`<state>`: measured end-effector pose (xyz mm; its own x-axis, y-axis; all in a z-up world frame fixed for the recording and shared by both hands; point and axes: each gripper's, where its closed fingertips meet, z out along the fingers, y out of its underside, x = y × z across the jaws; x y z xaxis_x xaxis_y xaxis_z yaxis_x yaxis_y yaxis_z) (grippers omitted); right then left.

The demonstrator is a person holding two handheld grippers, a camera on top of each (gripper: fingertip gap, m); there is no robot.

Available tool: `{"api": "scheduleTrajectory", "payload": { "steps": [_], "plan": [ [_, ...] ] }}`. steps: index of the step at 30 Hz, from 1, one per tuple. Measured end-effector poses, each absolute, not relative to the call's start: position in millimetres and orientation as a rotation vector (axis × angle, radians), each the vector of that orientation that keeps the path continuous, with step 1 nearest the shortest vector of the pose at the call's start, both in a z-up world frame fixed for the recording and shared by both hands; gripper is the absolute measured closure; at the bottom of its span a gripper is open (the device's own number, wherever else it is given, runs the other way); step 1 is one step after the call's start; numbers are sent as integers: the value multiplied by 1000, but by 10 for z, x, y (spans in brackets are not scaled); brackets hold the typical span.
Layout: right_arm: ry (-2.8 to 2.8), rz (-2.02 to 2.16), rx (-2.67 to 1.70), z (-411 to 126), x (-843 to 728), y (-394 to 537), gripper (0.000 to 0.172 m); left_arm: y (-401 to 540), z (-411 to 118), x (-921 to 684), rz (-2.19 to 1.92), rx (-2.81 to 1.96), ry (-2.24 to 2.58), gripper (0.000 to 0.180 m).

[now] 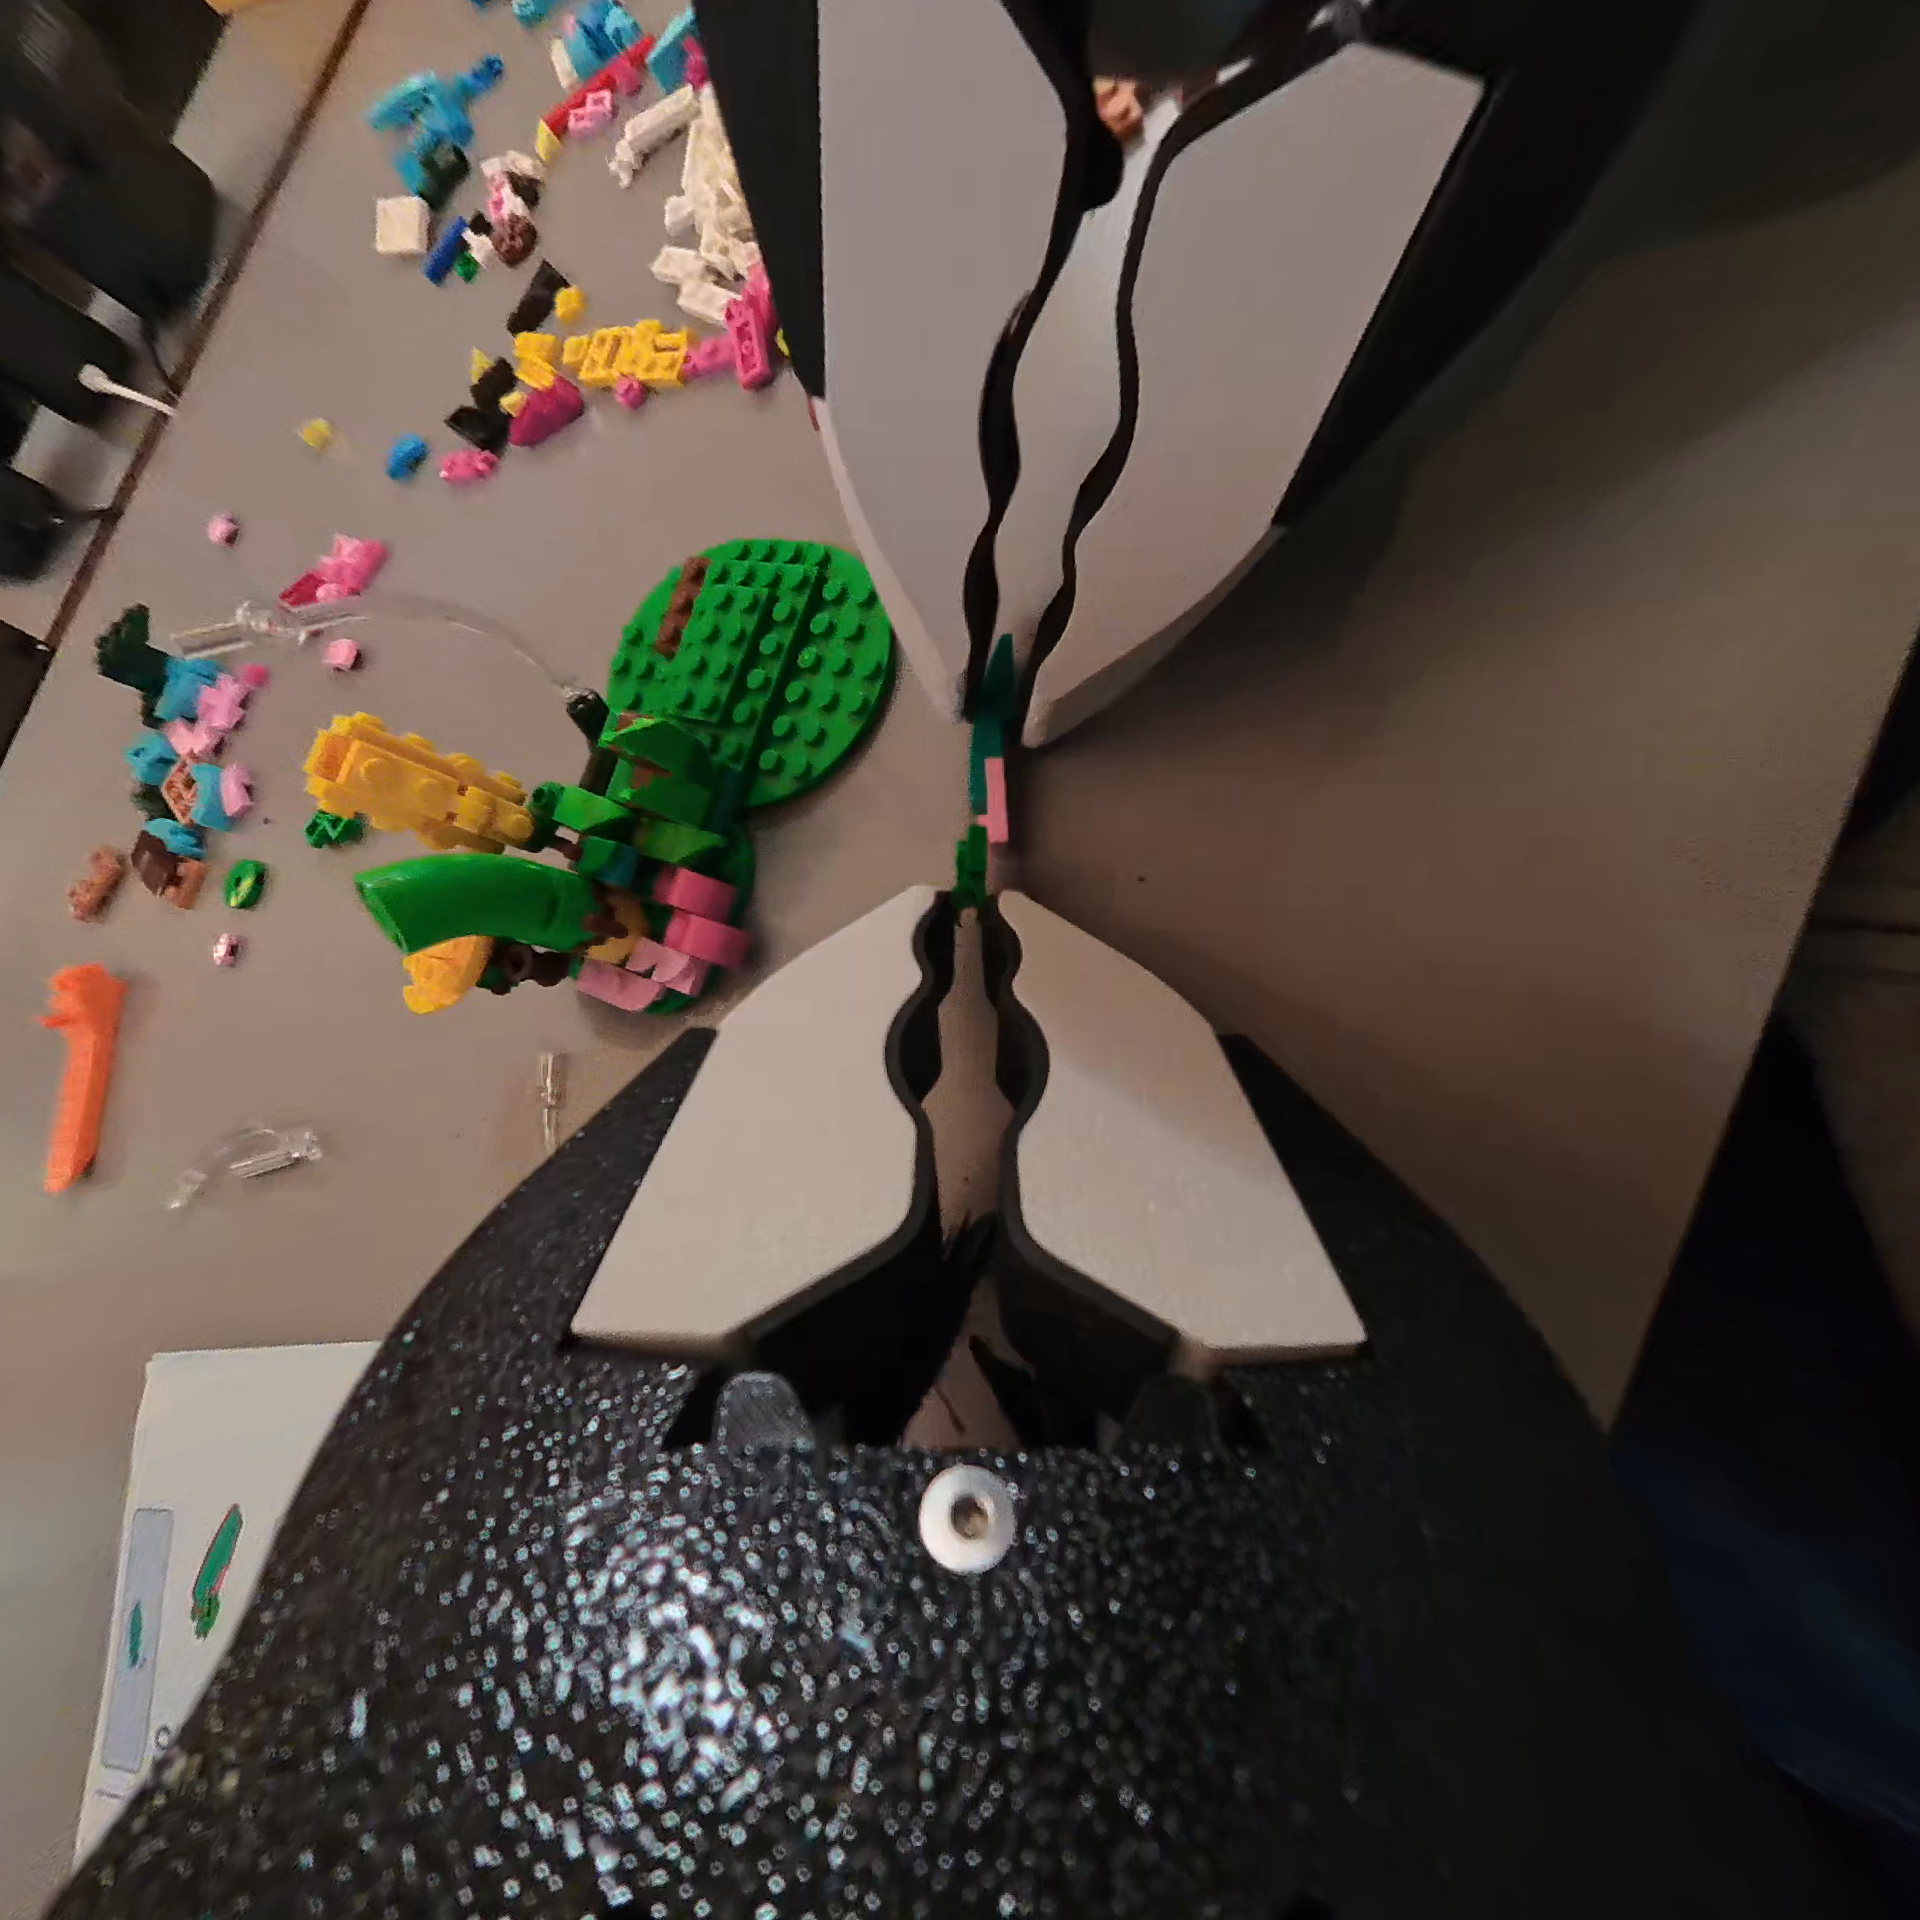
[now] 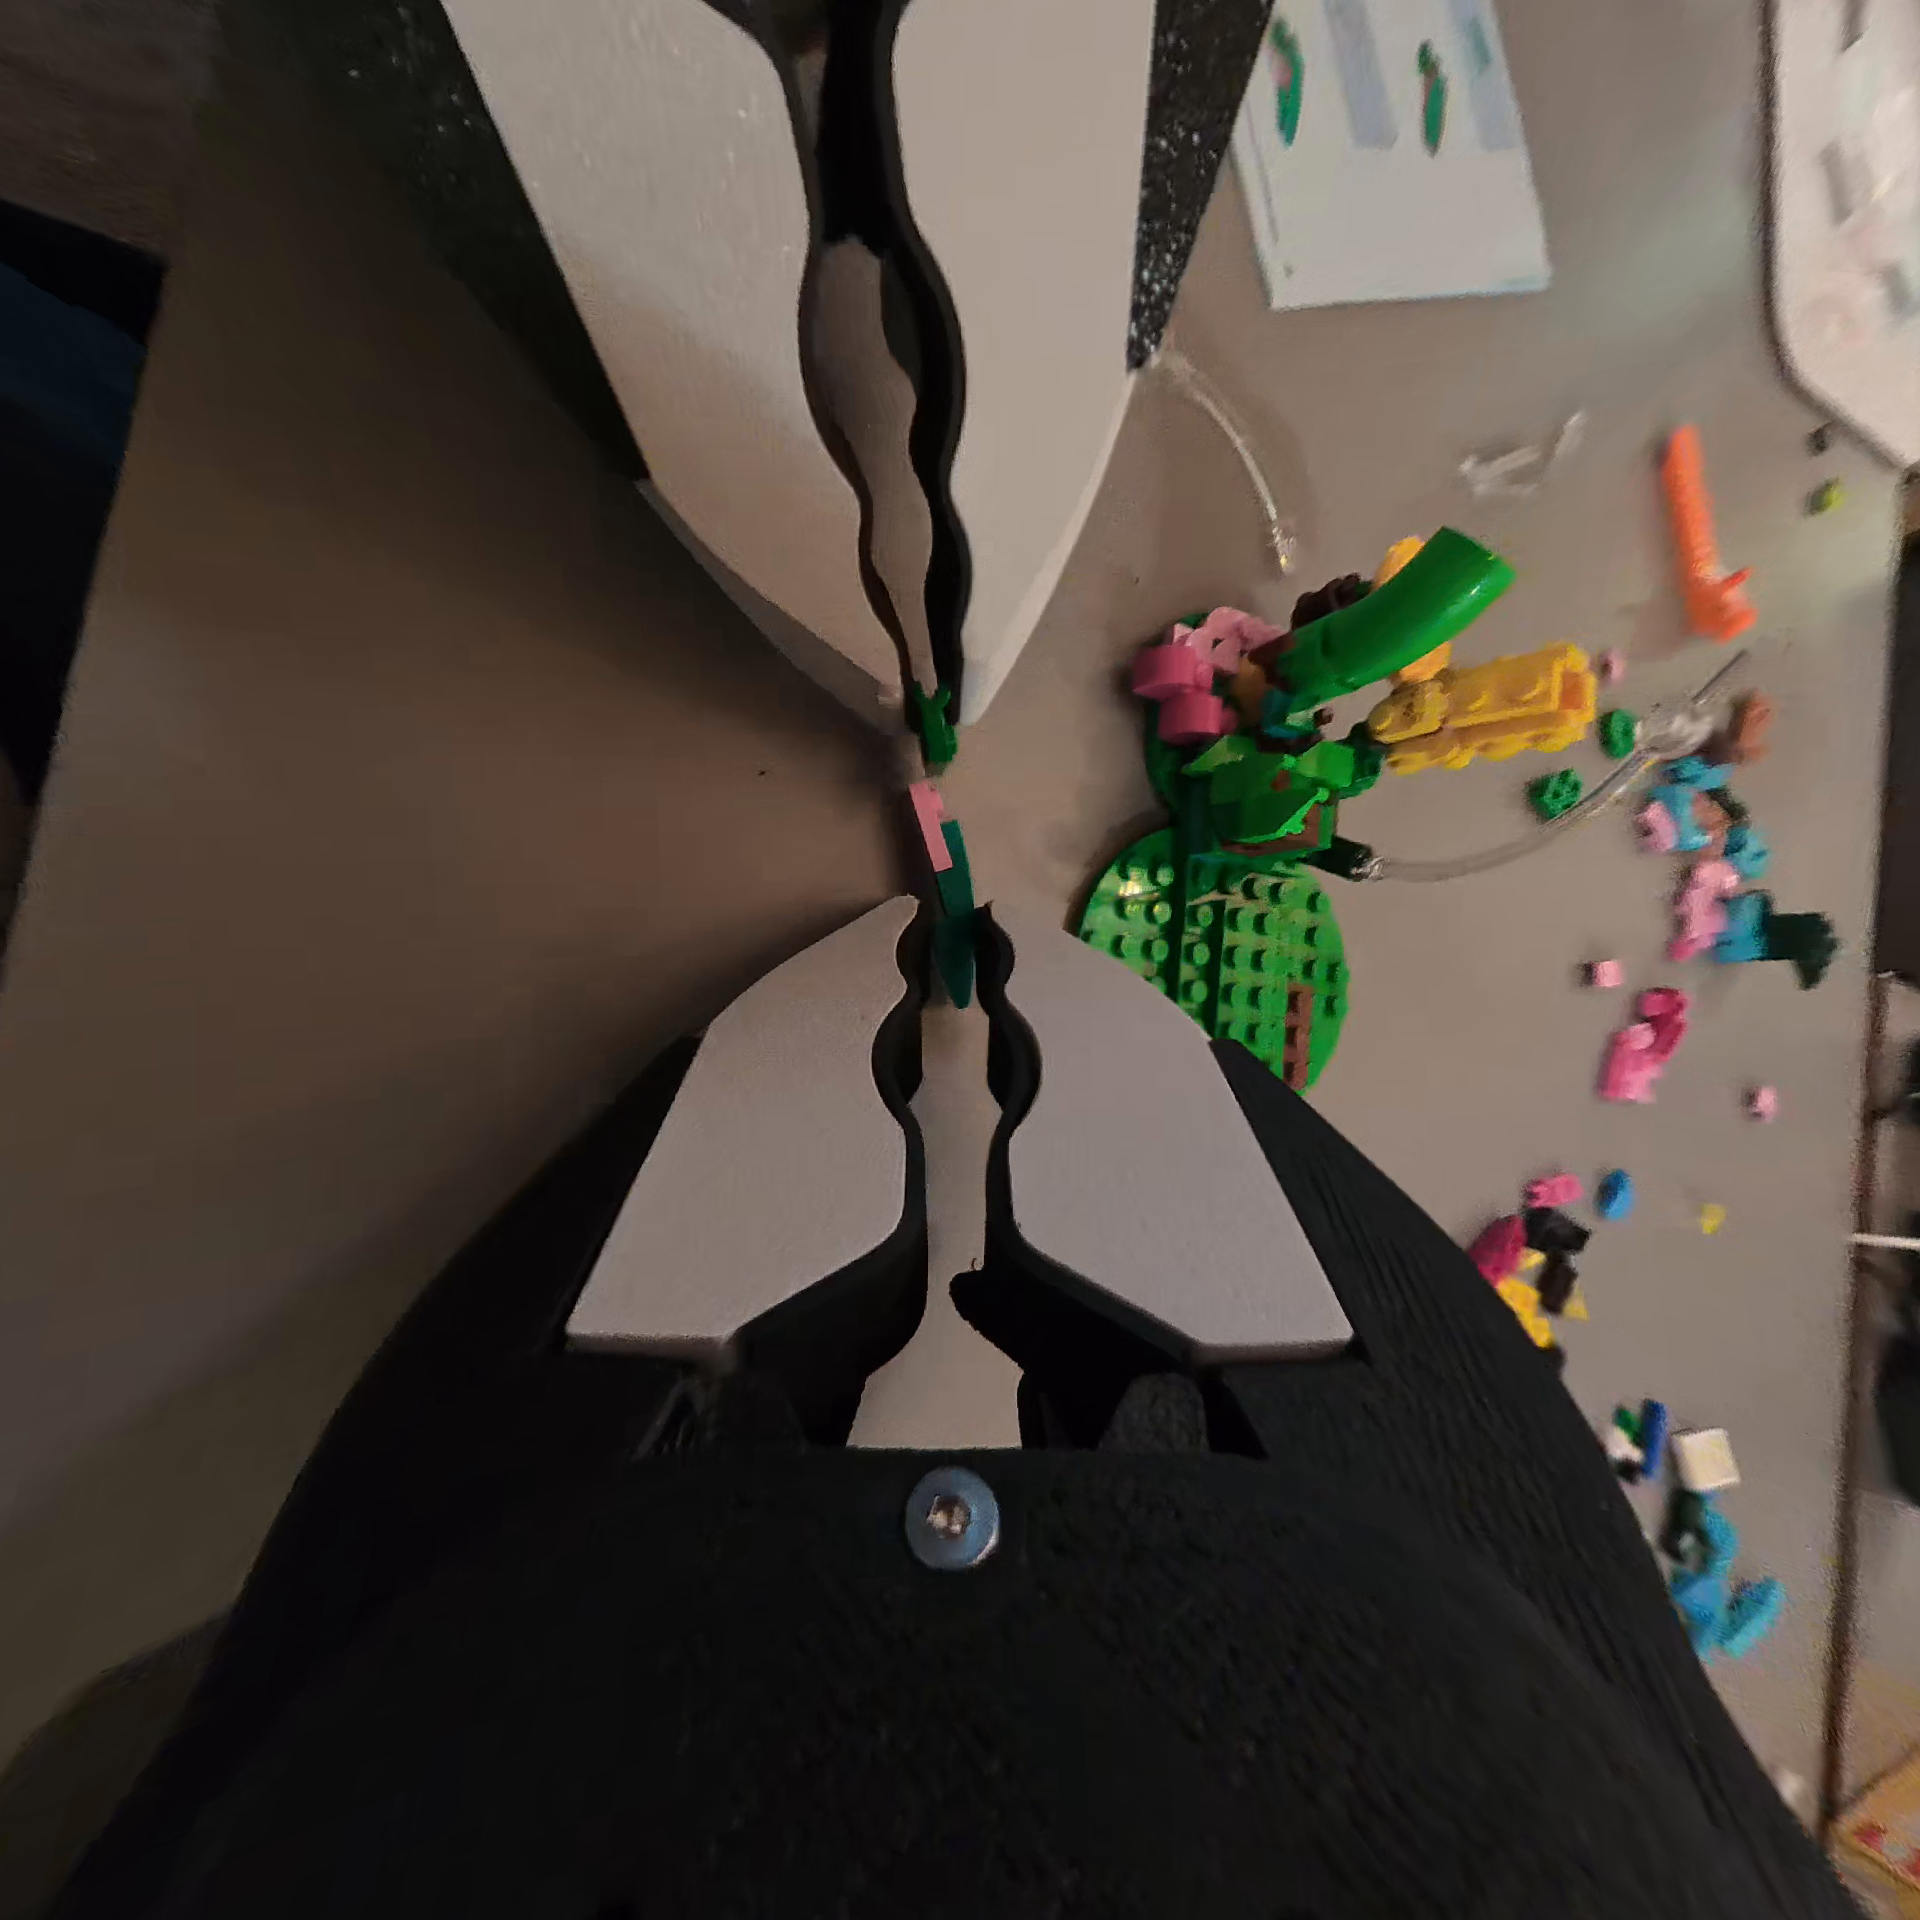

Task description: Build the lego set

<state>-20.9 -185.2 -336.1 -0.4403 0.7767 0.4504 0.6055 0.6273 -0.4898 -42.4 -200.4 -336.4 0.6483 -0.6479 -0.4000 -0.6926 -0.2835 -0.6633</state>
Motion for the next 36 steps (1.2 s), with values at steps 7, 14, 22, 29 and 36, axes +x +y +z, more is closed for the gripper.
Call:
{"api": "scheduleTrajectory", "payload": {
  "steps": [7,14,22,29,36],
  "plan": [
    [-2255,376,-1266,-3384,-175,-1869,166,-2038,-3402,-391,-161,-2159,986,175],
    [-2319,506,-1407,-3401,-156,-1878,165,-2027,-3429,-407,-460,-2325,919,174],
    [-2330,556,-1442,-3416,-172,-1878,166,-1991,-3444,-402,-499,-2317,897,174],
    [-2344,556,-1404,-3417,-176,-1920,166,-1964,-3447,-411,-467,-2325,875,174],
    [-2314,543,-1393,-3413,-214,-1909,166,-1970,-3450,-395,-471,-2330,880,174]
  ]
}}
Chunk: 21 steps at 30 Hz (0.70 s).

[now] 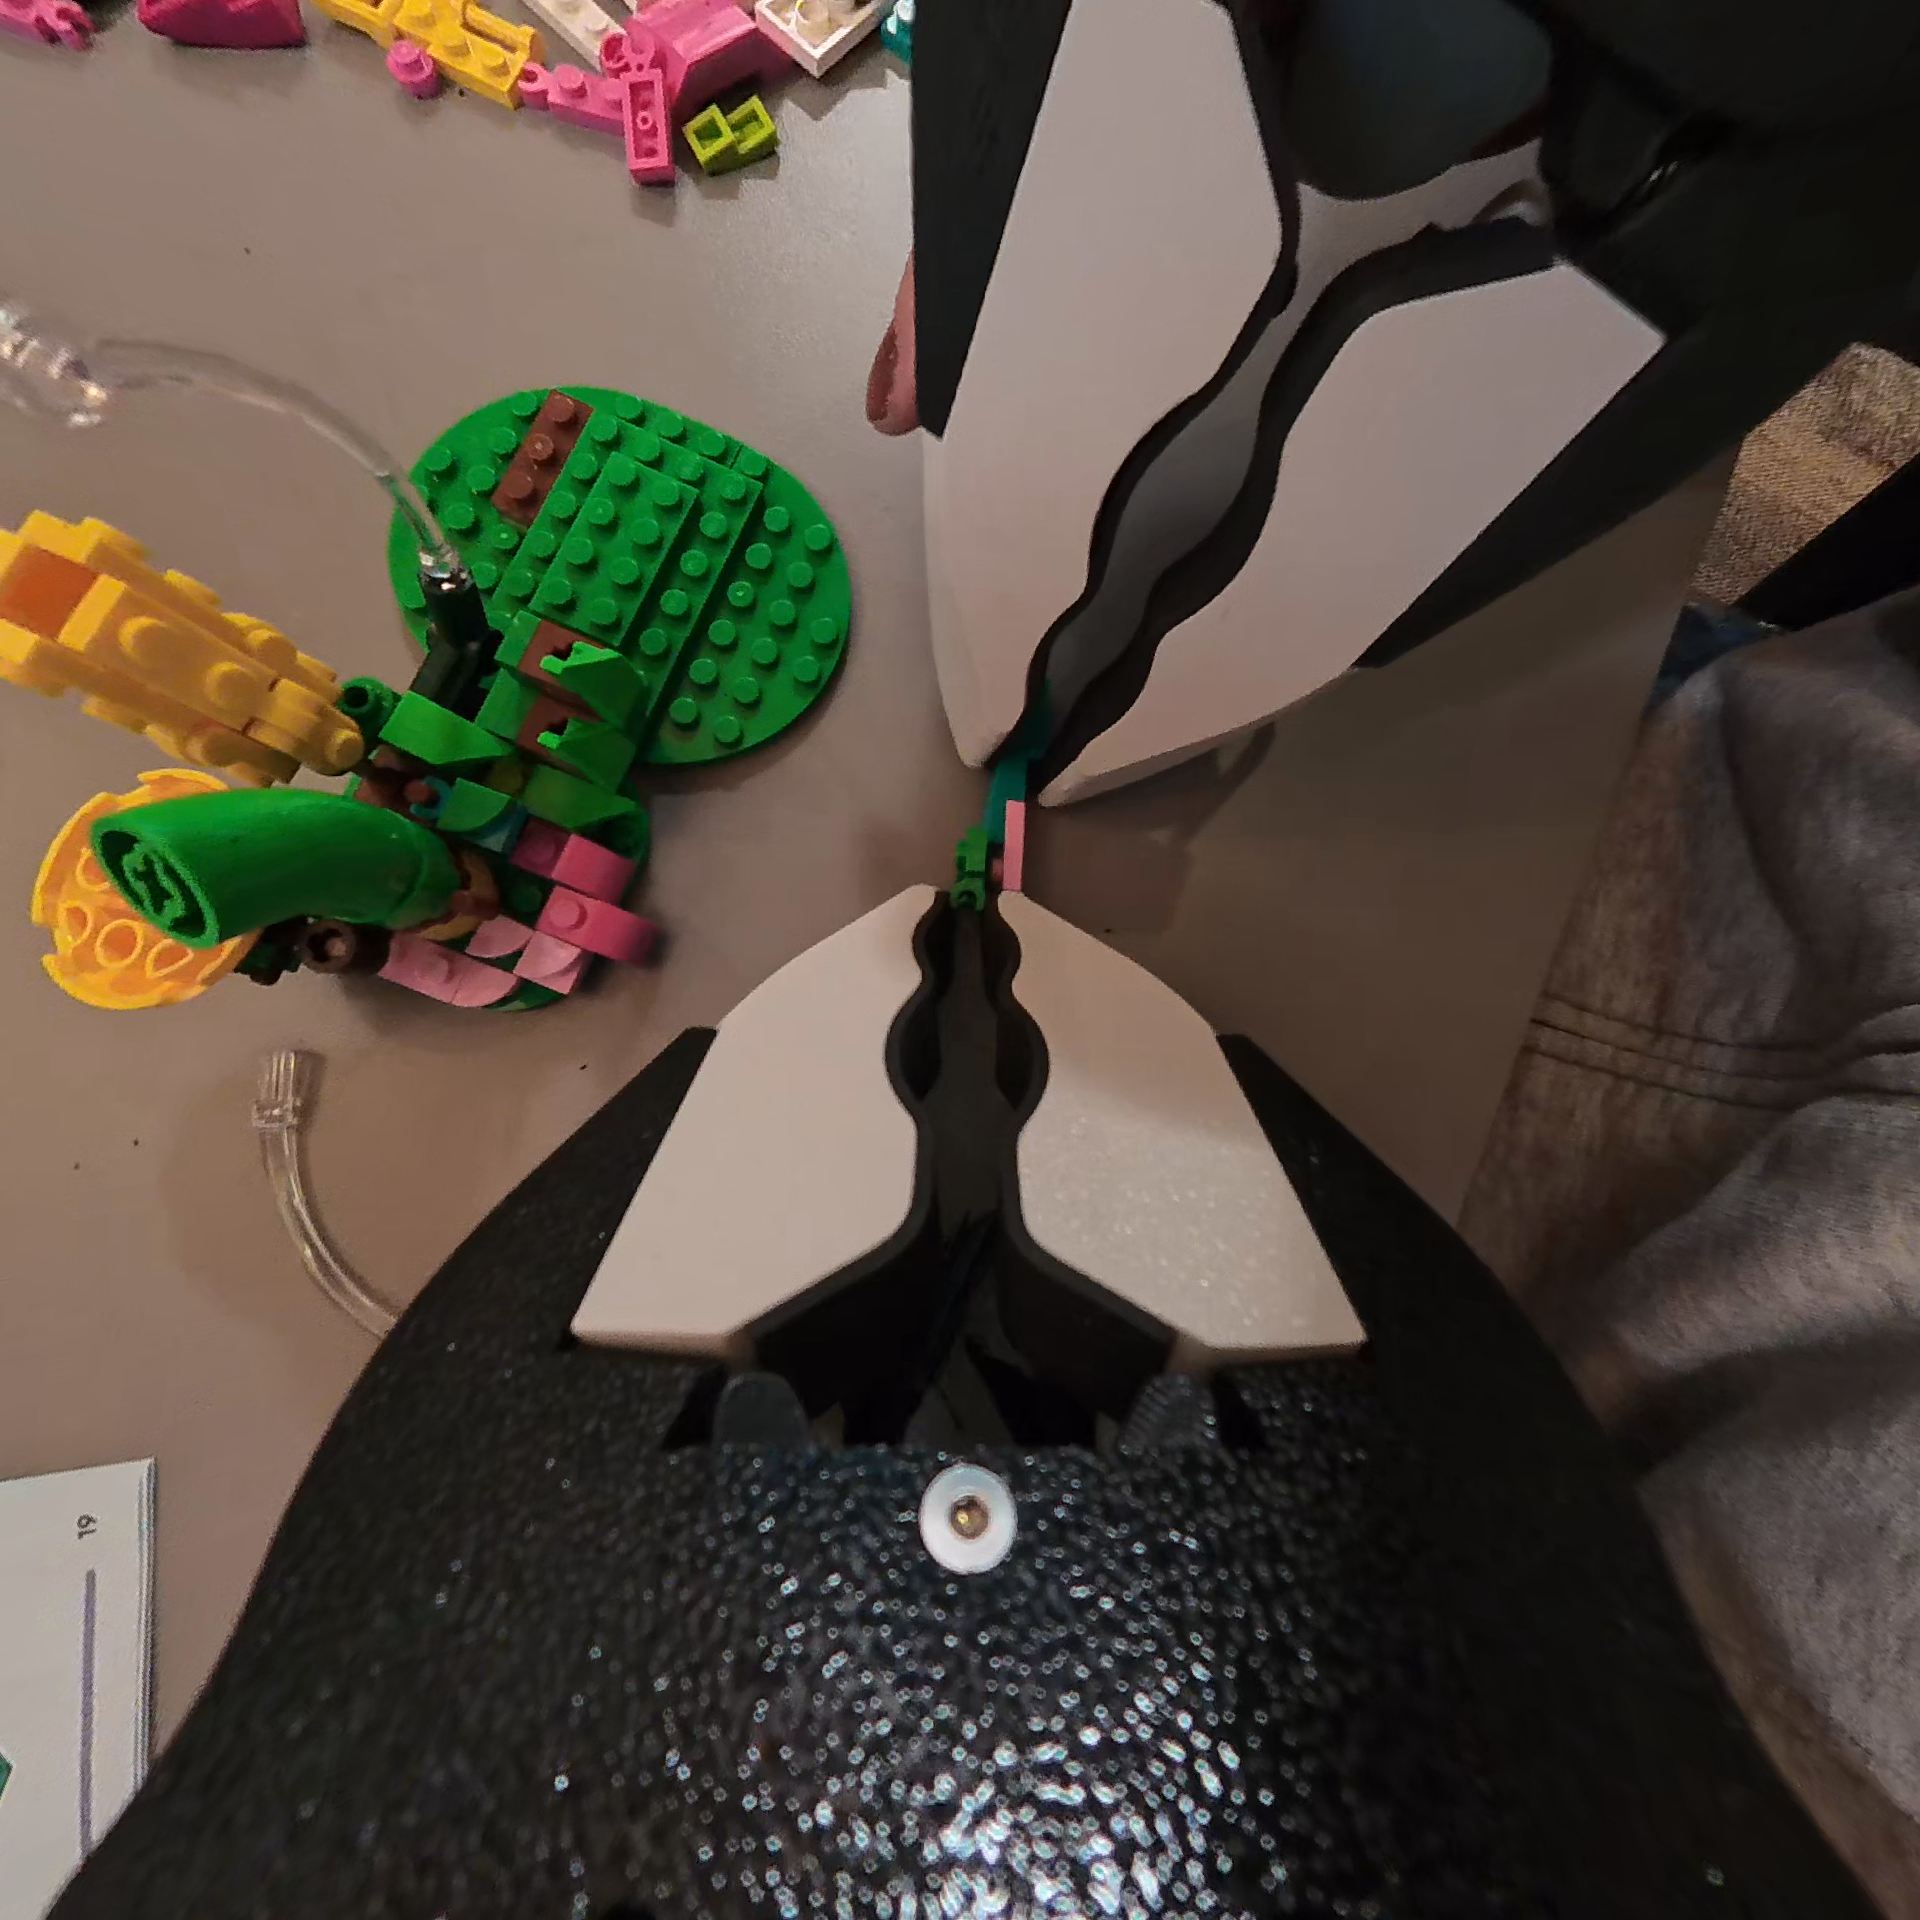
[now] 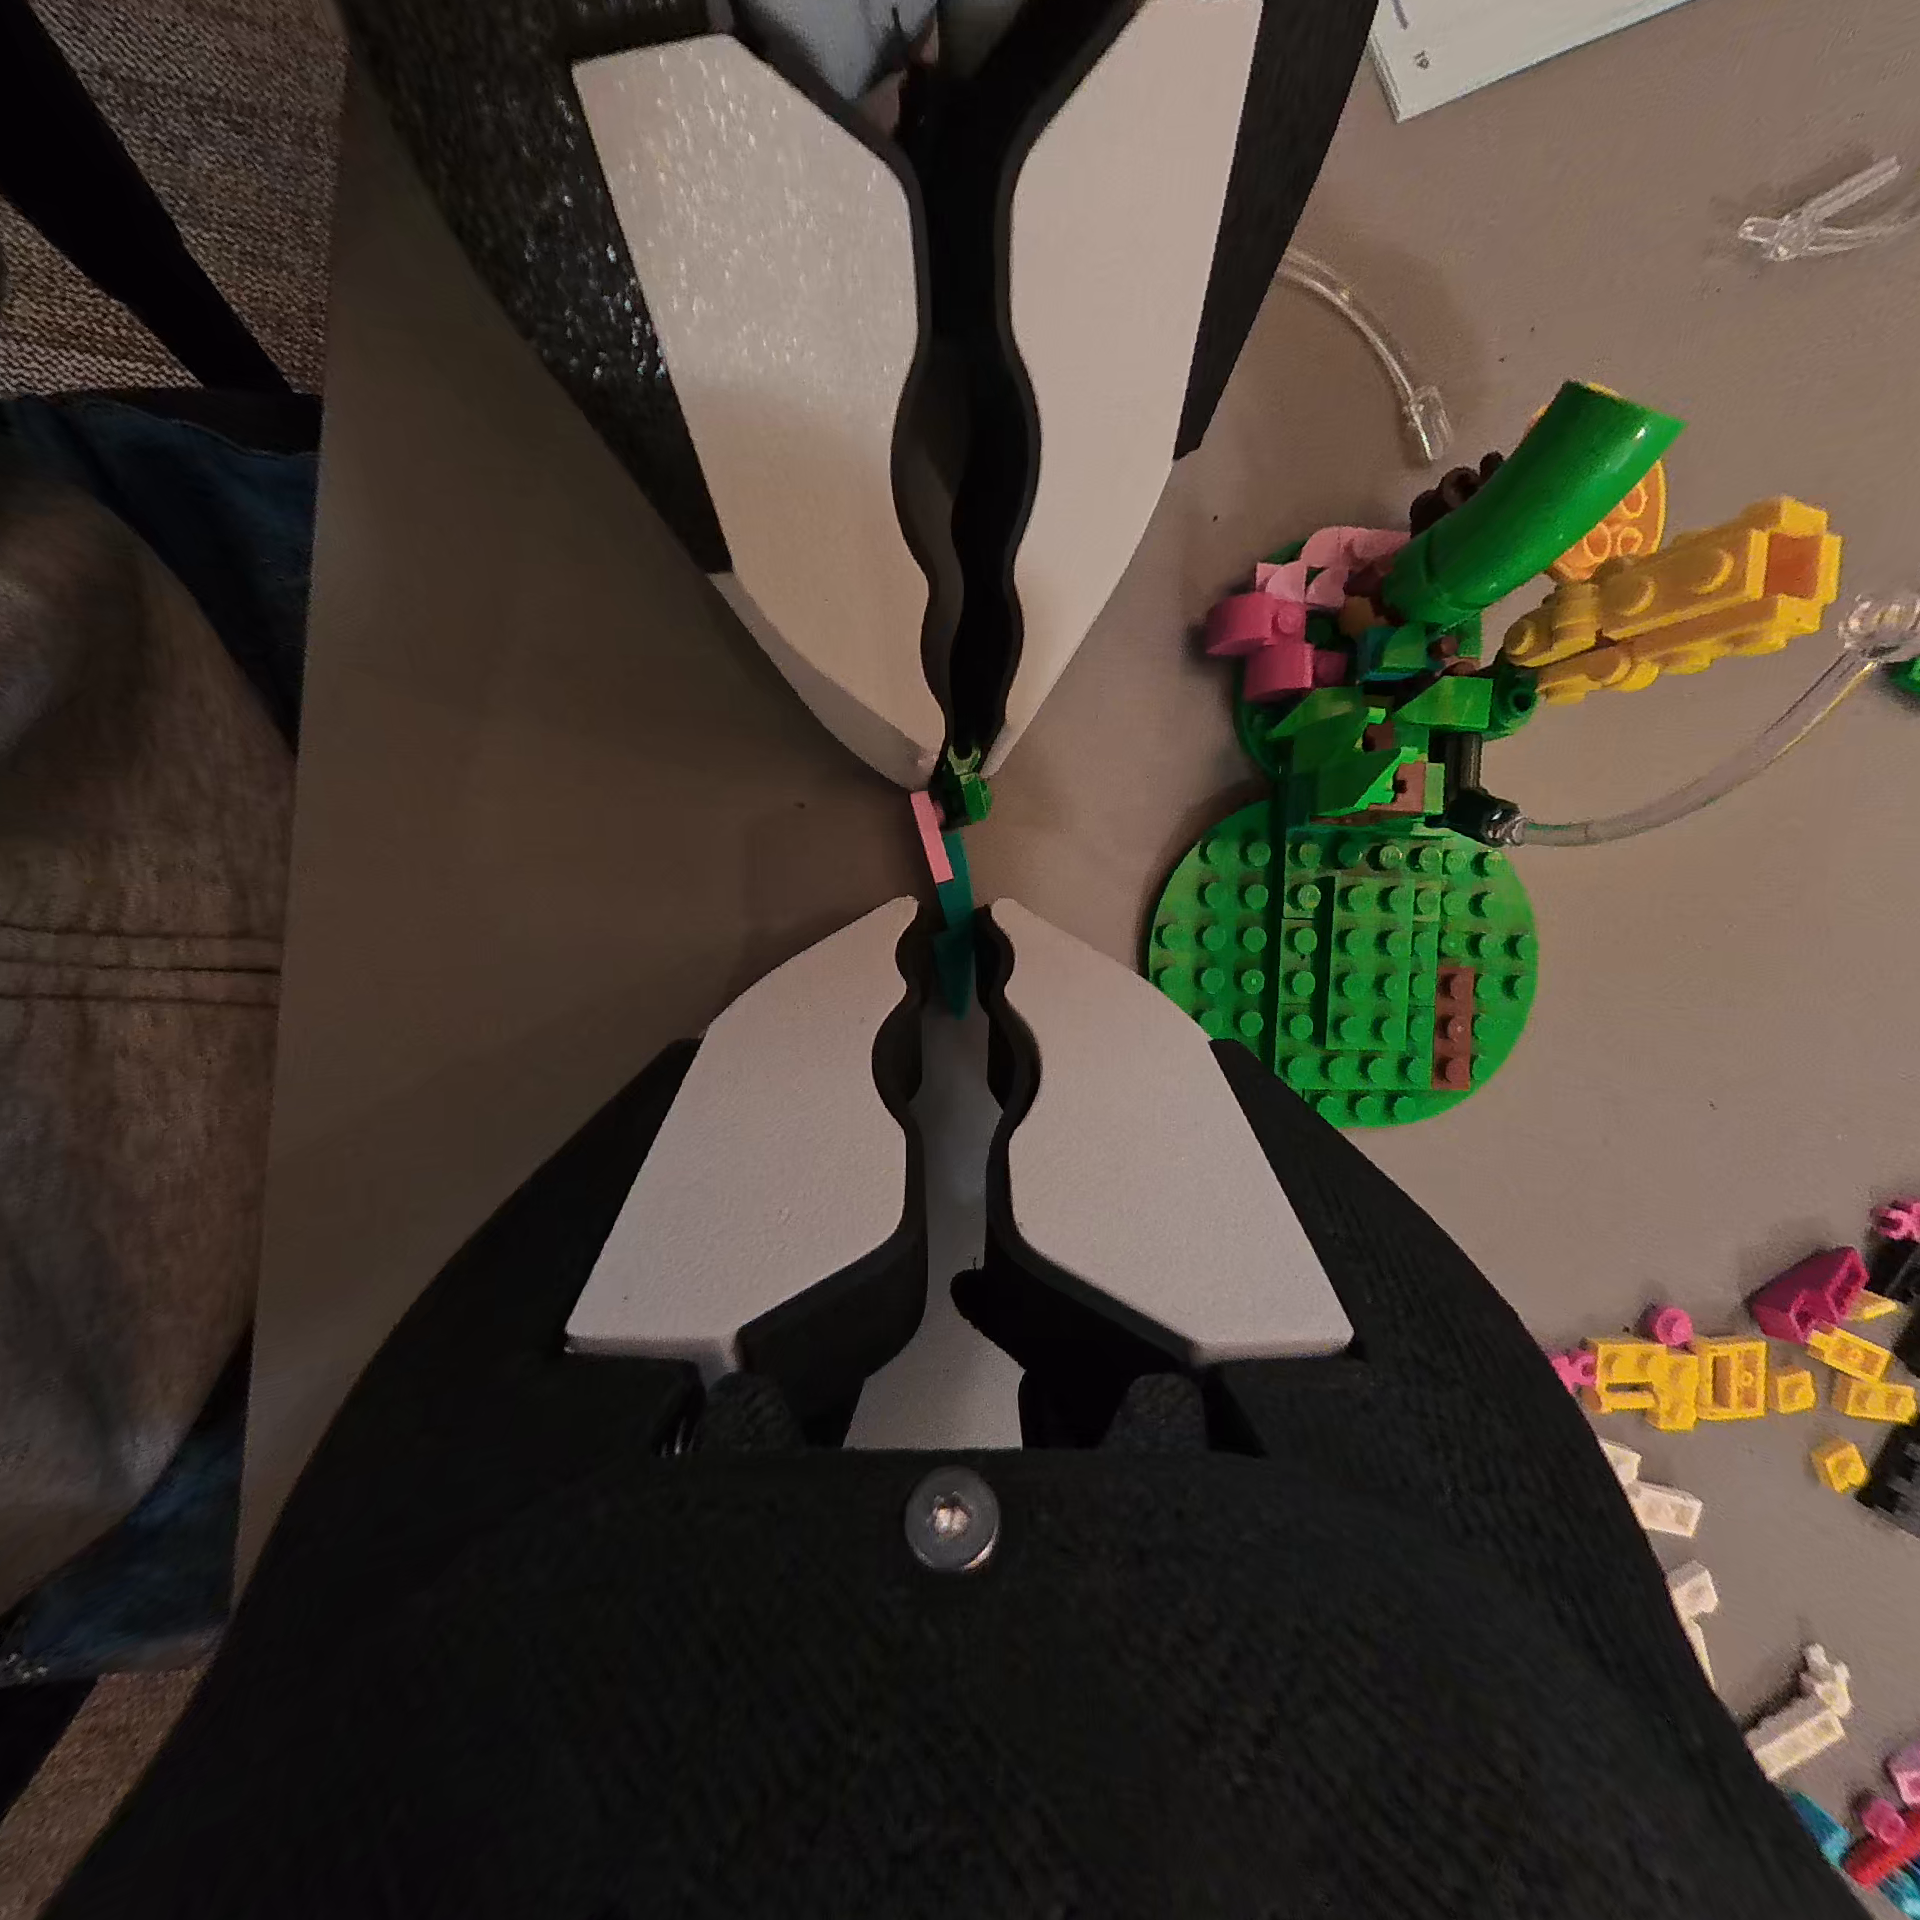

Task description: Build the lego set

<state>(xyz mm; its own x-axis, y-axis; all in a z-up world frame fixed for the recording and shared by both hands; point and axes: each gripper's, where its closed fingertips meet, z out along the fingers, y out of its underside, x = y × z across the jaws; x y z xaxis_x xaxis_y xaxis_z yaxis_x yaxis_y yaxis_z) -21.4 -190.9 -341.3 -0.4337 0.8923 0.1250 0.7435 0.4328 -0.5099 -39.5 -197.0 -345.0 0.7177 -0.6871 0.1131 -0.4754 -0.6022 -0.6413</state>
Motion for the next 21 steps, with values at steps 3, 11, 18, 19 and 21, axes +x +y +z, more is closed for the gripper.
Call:
{"api": "scheduleTrajectory", "payload": {
  "steps": [3,11,18,19,21],
  "plan": [
    [-2300,548,-1402,-3414,-231,-1903,165,-1969,-3453,-392,-478,-2328,871,174],
    [-2301,621,-1365,-3390,-282,-1961,145,-1987,-3458,-395,-470,-2324,880,174],
    [-2339,691,-1281,-3398,-341,-2036,146,-1985,-3459,-396,-450,-2312,873,174],
    [-2336,693,-1280,-3399,-350,-2028,147,-1986,-3458,-396,-447,-2311,870,174],
    [-2335,701,-1277,-3400,-362,-2024,150,-1985,-3459,-394,-440,-2306,868,174]
  ]
}}
